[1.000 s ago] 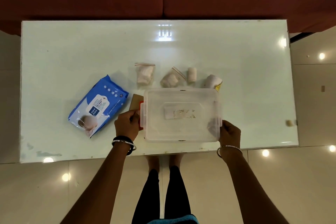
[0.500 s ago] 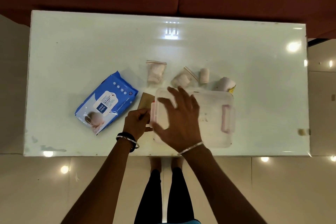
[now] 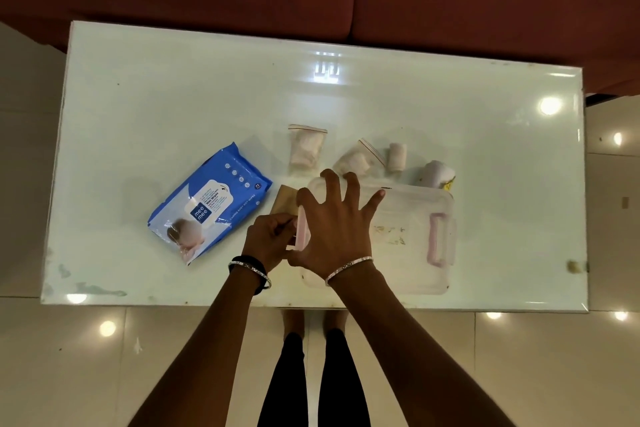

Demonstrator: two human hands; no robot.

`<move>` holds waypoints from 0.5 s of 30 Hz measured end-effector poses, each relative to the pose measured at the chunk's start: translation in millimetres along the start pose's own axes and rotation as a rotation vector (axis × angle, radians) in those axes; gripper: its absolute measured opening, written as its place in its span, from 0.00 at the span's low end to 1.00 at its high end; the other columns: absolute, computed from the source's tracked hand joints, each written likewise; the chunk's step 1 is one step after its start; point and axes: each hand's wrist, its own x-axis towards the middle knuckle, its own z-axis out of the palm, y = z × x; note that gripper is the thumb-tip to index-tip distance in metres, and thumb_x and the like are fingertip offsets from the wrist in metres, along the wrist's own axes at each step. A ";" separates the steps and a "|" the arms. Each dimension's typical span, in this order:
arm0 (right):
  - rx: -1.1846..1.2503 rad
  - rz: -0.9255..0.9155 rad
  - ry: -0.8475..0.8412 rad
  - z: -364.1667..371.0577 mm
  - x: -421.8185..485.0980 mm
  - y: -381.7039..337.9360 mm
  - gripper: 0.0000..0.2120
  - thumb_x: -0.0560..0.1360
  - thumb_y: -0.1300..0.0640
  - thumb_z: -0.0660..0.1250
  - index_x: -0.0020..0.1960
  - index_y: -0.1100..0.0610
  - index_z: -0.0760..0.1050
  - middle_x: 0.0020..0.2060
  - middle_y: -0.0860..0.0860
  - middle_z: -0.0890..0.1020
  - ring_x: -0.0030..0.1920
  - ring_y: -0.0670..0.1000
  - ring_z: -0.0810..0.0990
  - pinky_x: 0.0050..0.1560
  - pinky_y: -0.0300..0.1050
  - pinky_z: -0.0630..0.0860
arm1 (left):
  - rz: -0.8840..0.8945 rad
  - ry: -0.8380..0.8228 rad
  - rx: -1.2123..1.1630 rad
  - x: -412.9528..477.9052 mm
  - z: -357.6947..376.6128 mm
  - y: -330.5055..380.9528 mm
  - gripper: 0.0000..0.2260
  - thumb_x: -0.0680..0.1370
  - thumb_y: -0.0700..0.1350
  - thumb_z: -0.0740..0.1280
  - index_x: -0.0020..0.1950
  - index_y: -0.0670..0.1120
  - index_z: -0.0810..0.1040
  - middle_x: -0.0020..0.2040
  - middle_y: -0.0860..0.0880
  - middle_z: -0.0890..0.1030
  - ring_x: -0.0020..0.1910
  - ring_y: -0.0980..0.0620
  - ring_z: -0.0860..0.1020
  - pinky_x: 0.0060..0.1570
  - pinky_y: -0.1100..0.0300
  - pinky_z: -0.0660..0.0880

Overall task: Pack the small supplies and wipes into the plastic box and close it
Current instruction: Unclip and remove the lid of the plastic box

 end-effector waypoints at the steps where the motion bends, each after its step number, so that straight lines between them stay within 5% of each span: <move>1: 0.029 0.001 0.007 -6.8 -3.4 0.1 0.42 0.54 0.32 0.74 0.65 0.43 0.67 0.73 0.55 0.62 0.74 0.66 0.55 0.64 0.80 0.52 | 0.022 0.013 0.034 -0.1 0.1 0.7 0.11 0.79 0.42 0.64 0.57 0.40 0.80 0.46 0.46 0.83 0.39 0.54 0.82 0.36 0.68 0.79; 4: 0.169 -0.026 0.054 -37.3 -20.0 9.0 0.40 0.51 0.33 0.73 0.62 0.43 0.69 0.71 0.54 0.64 0.72 0.63 0.58 0.64 0.75 0.61 | 0.007 0.037 0.014 -1.7 -0.3 2.3 0.10 0.79 0.41 0.62 0.58 0.42 0.79 0.44 0.48 0.81 0.38 0.59 0.80 0.29 0.71 0.77; 10: 0.345 -0.159 0.072 -126.9 -83.9 84.2 0.33 0.48 0.31 0.76 0.47 0.45 0.73 0.61 0.50 0.66 0.61 0.54 0.65 0.58 0.48 0.69 | -0.066 0.024 -0.047 -7.8 -1.4 9.8 0.13 0.80 0.39 0.61 0.64 0.41 0.76 0.51 0.43 0.80 0.48 0.44 0.81 0.43 0.50 0.82; 15: 0.195 -0.055 -0.029 -168.7 -143.6 182.9 0.28 0.51 0.22 0.69 0.37 0.42 0.67 0.44 0.38 0.74 0.50 0.45 0.72 0.45 0.32 0.67 | -0.052 0.031 -0.016 -11.1 0.1 10.9 0.13 0.80 0.38 0.60 0.64 0.42 0.75 0.50 0.44 0.80 0.46 0.46 0.81 0.34 0.62 0.80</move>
